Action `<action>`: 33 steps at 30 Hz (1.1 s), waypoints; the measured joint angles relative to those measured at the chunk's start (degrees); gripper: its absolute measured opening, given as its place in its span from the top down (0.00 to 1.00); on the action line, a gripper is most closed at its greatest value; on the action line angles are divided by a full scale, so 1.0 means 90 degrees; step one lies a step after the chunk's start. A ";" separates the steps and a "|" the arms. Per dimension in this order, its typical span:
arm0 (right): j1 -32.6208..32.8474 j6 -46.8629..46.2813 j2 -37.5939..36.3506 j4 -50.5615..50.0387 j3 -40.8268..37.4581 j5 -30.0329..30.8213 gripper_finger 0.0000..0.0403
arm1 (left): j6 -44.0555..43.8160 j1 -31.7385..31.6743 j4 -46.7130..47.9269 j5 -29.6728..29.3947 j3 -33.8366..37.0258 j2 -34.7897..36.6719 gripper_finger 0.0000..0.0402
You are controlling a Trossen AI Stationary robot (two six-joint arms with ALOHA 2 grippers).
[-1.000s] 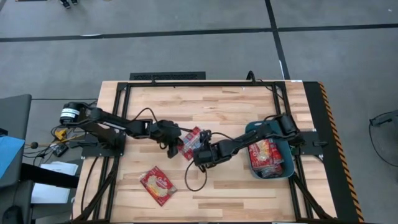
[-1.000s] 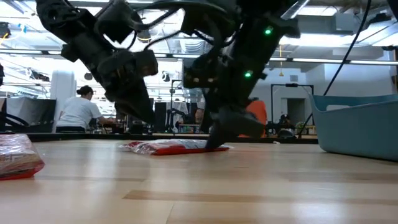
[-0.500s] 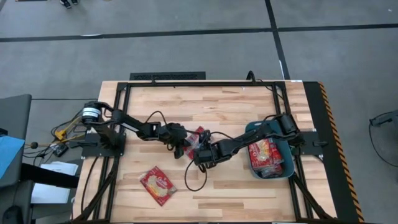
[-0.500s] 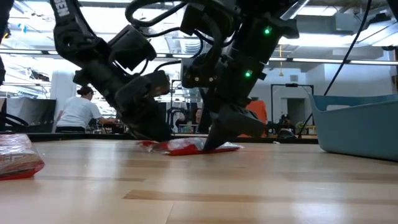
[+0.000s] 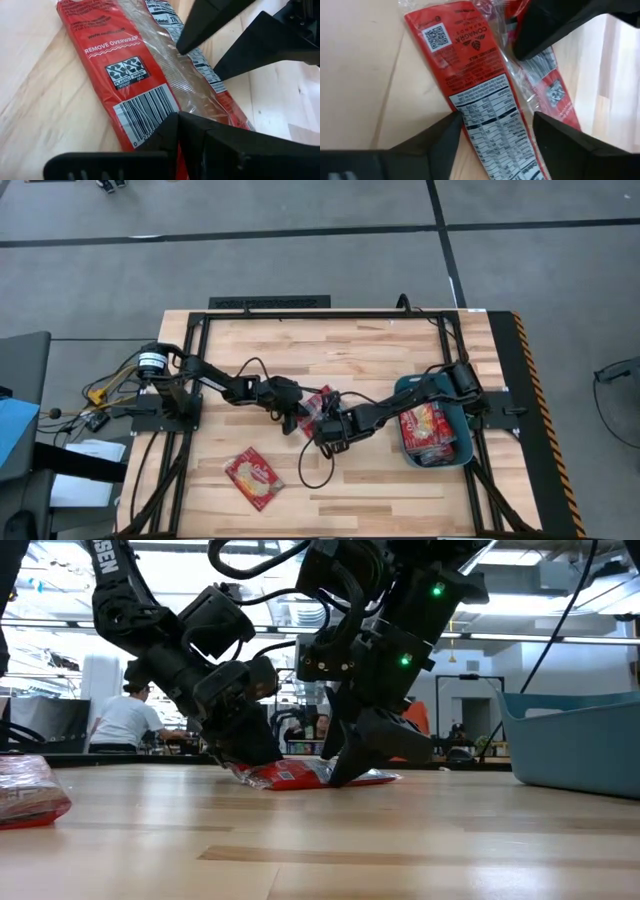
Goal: Sort popcorn bags into baskets
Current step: Stack the popcorn bag into the blue bin
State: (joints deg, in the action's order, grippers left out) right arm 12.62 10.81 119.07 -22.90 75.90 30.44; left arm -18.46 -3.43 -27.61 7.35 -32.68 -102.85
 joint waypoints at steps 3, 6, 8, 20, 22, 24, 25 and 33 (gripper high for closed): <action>0.0000 -0.0096 0.0011 -0.0014 -0.0007 -0.0045 0.46 | -0.0071 -0.0001 -0.0045 -0.0002 0.0011 -0.0003 1.00; -0.0002 -0.0193 0.0020 -0.0045 -0.0012 -0.0112 0.61 | -0.0105 -0.0004 -0.0078 0.0062 0.0016 -0.0010 1.00; -0.0002 -0.0194 0.0026 -0.0066 -0.0015 -0.0145 0.72 | -0.0137 -0.0006 -0.0081 0.0101 0.0016 -0.0012 1.00; 0.0044 -0.0893 -0.0014 -0.0219 0.0043 -0.0474 0.98 | -0.0272 -0.0134 0.0390 0.0696 0.0055 0.0956 1.00; 0.0067 -0.1008 -0.0115 -0.0606 0.0167 -0.0733 0.98 | -0.0263 -0.0169 0.0610 0.0666 0.0053 0.1384 1.00; 0.0112 -0.1115 -0.0149 -0.0856 0.0336 -0.0922 0.99 | -0.0192 -0.0200 0.0868 0.0634 0.0040 0.1845 1.00; 0.0134 -0.1179 -0.0149 -0.1028 0.0417 -0.0993 0.99 | -0.0143 -0.0206 0.0964 0.0623 0.0040 0.2055 1.00; 0.0346 -0.1586 -0.0765 -0.2415 0.1110 -0.1211 0.99 | 0.0177 -0.0210 0.1784 -0.0097 0.0033 0.3245 1.00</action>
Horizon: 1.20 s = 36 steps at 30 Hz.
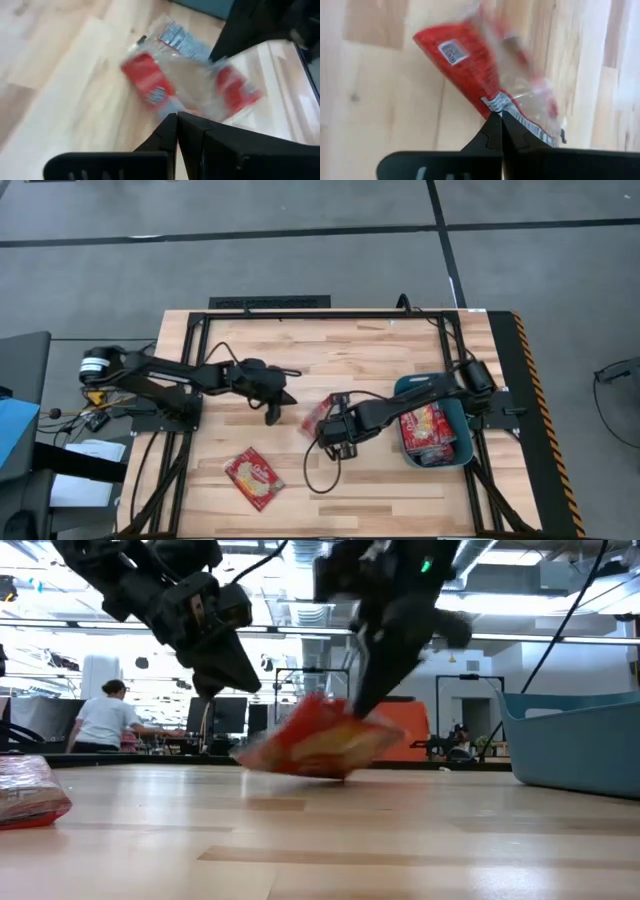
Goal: Sort popcorn bags into baskets
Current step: Stack the popcorn bag into the blue bin
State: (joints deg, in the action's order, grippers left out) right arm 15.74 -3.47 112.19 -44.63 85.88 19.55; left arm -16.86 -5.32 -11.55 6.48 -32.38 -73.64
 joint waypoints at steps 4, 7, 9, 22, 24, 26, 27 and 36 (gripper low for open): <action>0.0134 -0.0484 -0.0496 -0.0729 0.0203 -0.0037 0.99 | 0.0078 0.0002 0.0264 -0.0218 -0.0008 0.0206 1.00; 0.0233 -0.0911 -0.0965 -0.1182 0.0224 -0.0033 0.99 | 0.0152 0.0002 0.0294 -0.0320 -0.0005 0.0204 1.00; 0.0298 -0.1256 -0.1263 -0.1447 0.0224 -0.0031 0.99 | 0.0155 0.0000 0.0319 -0.0409 -0.0005 0.0194 1.00; 0.0921 -0.3834 -0.3145 -0.2824 0.0226 -0.0347 0.99 | 0.0184 0.0000 0.0403 -0.0565 -0.0005 0.0138 1.00; 0.1077 -0.4420 -0.3376 -0.2937 0.0226 -0.0404 0.99 | 0.0187 0.0000 0.0403 -0.0638 -0.0007 0.0138 1.00; 0.1284 -0.5050 -0.3548 -0.3115 0.0226 -0.0424 0.99 | 0.0187 0.0000 0.0399 -0.0650 -0.0007 0.0138 1.00; 0.1396 -0.5376 -0.3594 -0.3221 0.0226 -0.0422 0.99 | 0.0191 0.0000 0.0399 -0.0651 -0.0007 0.0138 1.00; 0.2433 -0.8278 -0.3541 -0.4206 0.0170 -0.0425 0.99 | 0.0311 -0.0003 0.0394 -0.0651 -0.0010 0.0141 1.00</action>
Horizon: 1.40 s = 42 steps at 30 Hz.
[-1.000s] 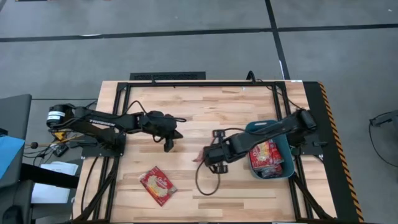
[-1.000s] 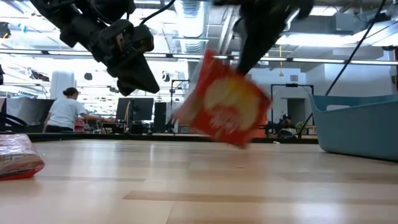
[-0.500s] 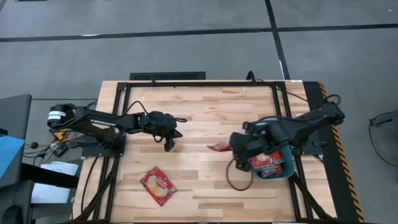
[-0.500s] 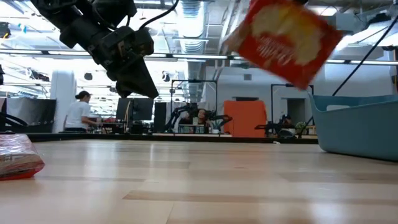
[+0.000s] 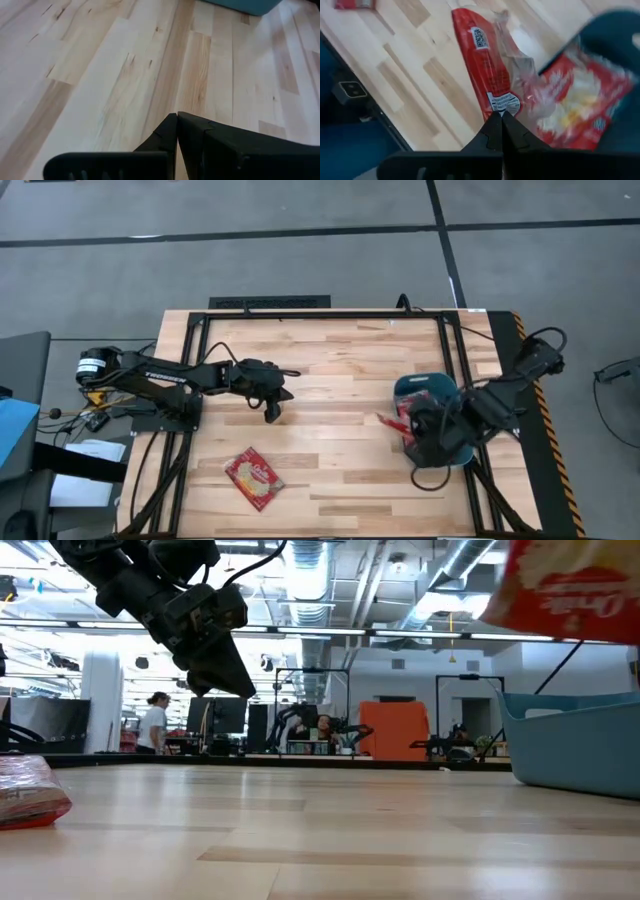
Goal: Sort popcorn bags into baskets
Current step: Stack the popcorn bag into the blue bin
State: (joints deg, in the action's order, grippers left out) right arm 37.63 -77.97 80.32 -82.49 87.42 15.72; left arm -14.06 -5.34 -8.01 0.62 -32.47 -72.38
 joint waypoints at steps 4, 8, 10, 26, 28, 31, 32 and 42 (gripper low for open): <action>0.0293 -0.0795 0.0039 0.0052 -0.0070 0.0017 0.98 | 0.0014 0.0000 -0.0002 -0.0001 0.0000 0.0002 1.00; 0.0403 -0.1234 0.0119 0.0002 -0.0066 0.0008 0.99 | 0.0014 0.0000 -0.0002 0.0000 0.0000 0.0002 1.00; 0.0417 -0.1402 0.0178 -0.0127 -0.0065 0.0024 0.99 | 0.0016 0.0000 -0.0004 0.0000 0.0000 0.0002 1.00; 0.0092 -0.1962 0.0165 -0.0517 -0.0493 -0.0126 0.96 | 0.0048 0.0000 -0.0002 0.0000 -0.0002 0.0005 1.00; 0.0092 -0.1856 0.0167 -0.0420 -0.0500 -0.0133 0.96 | 0.0048 0.0000 -0.0002 0.0000 -0.0002 0.0005 1.00; 0.0064 -0.1851 0.0165 -0.0487 -0.0500 -0.0173 0.98 | 0.0048 0.0000 -0.0002 0.0000 -0.0002 0.0005 1.00; 0.0051 -0.1852 0.0165 -0.0531 -0.0500 -0.0231 0.99 | 0.0048 0.0000 -0.0002 0.0000 -0.0002 0.0005 1.00; -0.0214 -0.2167 0.0138 -0.0797 -0.0972 -0.0629 0.91 | 0.0048 0.0000 -0.0004 -0.0001 -0.0004 0.0006 1.00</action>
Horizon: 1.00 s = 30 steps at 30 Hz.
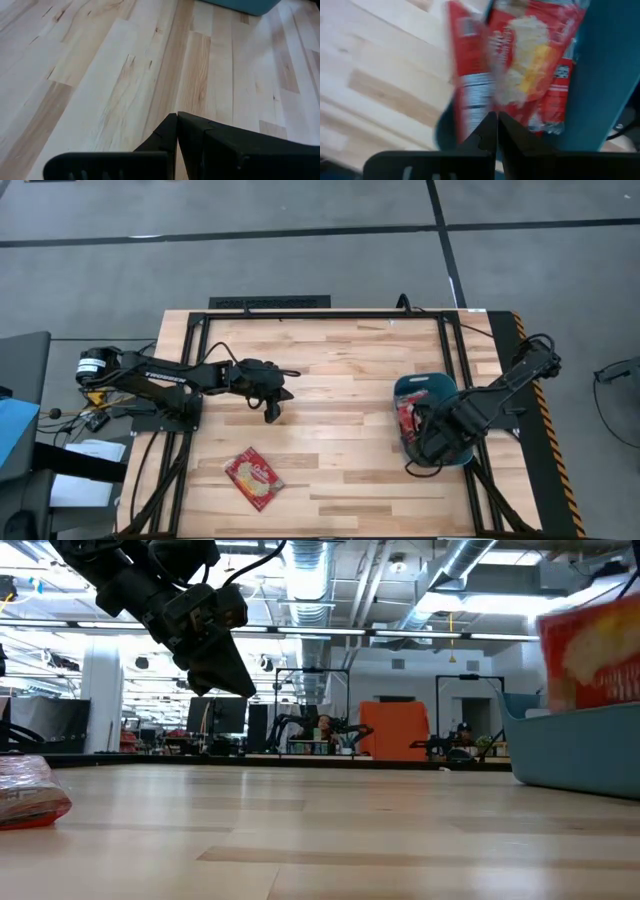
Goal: Sort popcorn bags into baskets
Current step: Stack the popcorn bag into the blue bin
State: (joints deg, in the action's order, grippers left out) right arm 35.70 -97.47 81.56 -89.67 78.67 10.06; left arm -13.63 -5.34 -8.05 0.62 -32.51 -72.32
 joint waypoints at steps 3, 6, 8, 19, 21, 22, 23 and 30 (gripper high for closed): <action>-0.0126 0.0035 0.0007 0.0049 -0.0285 -0.0157 0.91 | 0.0000 0.0000 0.0001 0.0000 -0.0001 0.0001 1.00; -0.0270 0.0176 0.0008 0.0015 -0.0514 -0.0342 0.92 | -0.0002 0.0000 -0.0001 0.0000 -0.0001 0.0001 1.00; -0.0343 0.0427 0.0010 -0.0015 -0.0570 -0.0376 0.93 | -0.0002 0.0000 0.0001 0.0001 -0.0001 0.0001 1.00; -0.0498 0.2244 0.0102 0.2550 -0.0527 -0.0130 0.78 | -0.0040 0.0002 -0.0001 -0.0421 -0.0001 0.0001 1.00; -0.0495 0.2436 0.0198 0.3035 -0.0526 -0.0130 0.71 | -0.0036 -0.0002 -0.0001 -0.0553 -0.0001 0.0001 1.00; -0.0495 0.2482 0.0252 0.3147 -0.0522 -0.0152 0.66 | -0.0036 0.0000 -0.0002 -0.0600 -0.0001 0.0001 1.00; -0.0506 0.2474 0.0325 0.3203 -0.0516 -0.0155 0.62 | -0.0036 0.0000 -0.0009 -0.0623 -0.0001 0.0001 0.99; -0.0792 0.3090 0.1037 0.3191 -0.0524 -0.0738 0.47 | -0.0008 0.0000 -0.0032 -0.0387 -0.0001 0.0001 0.94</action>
State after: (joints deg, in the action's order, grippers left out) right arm 28.57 -69.66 90.90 -60.95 73.95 3.42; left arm -13.70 -5.34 -8.33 -2.87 -32.51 -72.31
